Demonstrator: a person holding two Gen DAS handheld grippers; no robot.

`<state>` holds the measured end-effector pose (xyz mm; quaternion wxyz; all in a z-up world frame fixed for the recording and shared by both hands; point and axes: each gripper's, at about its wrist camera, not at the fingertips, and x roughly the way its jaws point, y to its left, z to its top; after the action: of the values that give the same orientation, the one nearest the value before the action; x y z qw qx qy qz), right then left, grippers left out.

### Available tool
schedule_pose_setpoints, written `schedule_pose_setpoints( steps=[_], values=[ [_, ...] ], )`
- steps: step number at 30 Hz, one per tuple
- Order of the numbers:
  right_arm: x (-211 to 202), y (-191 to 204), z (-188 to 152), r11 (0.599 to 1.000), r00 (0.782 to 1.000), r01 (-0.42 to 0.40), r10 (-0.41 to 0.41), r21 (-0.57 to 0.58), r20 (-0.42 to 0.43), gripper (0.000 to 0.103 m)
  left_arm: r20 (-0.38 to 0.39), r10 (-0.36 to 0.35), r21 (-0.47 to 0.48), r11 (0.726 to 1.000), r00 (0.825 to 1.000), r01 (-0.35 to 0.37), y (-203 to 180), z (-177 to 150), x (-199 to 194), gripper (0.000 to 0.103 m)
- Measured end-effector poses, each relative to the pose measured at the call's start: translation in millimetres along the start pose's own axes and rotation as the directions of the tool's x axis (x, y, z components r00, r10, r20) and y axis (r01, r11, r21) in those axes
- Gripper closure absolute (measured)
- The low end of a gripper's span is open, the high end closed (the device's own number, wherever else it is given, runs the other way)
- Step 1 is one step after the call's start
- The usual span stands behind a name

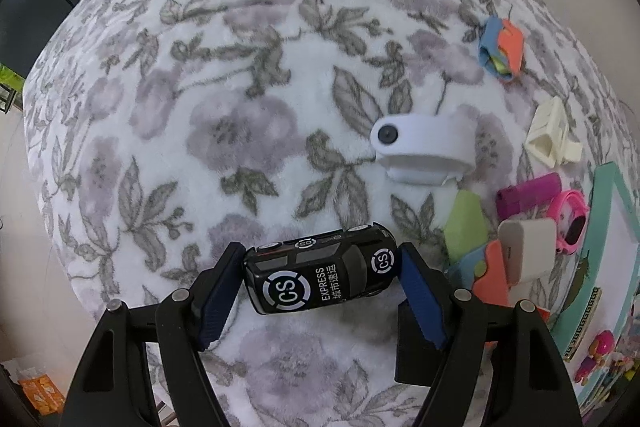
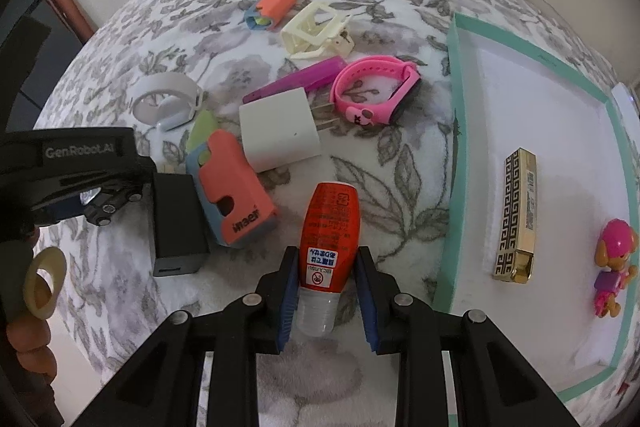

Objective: Organize rigid objects
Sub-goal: 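Close the left tool on the black car while the right tool grasps the red bottle, then carry the car and bottle into the tray and open both tools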

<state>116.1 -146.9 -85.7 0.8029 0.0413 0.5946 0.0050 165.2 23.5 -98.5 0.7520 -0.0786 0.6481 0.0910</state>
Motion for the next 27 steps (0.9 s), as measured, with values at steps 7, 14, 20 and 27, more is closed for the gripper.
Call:
schedule_pose_setpoints(
  steps=[7,14,20,27],
  values=[
    [-25,-11,1,0.998,0.996,-0.040,0.035,0.054,0.082,0.074,0.083,-0.028,-0.020,0.999,0.996,0.030,5,9,-35,0.025],
    [-63,-26,2,0.996,0.971,-0.009,-0.014,0.094,0.239,0.074,0.196,-0.080,0.016,0.997,0.977,0.078,-10,11,-86,0.025],
    [-81,-59,-3,0.983,0.949,0.053,-0.105,0.177,0.298,0.074,0.242,-0.132,0.110,0.988,0.961,0.108,-57,-6,-117,0.025],
    [-86,-122,-21,0.918,0.948,0.067,-0.181,0.391,0.261,0.074,0.262,-0.111,0.274,0.961,0.959,0.037,-132,-38,-131,0.025]
  ],
)
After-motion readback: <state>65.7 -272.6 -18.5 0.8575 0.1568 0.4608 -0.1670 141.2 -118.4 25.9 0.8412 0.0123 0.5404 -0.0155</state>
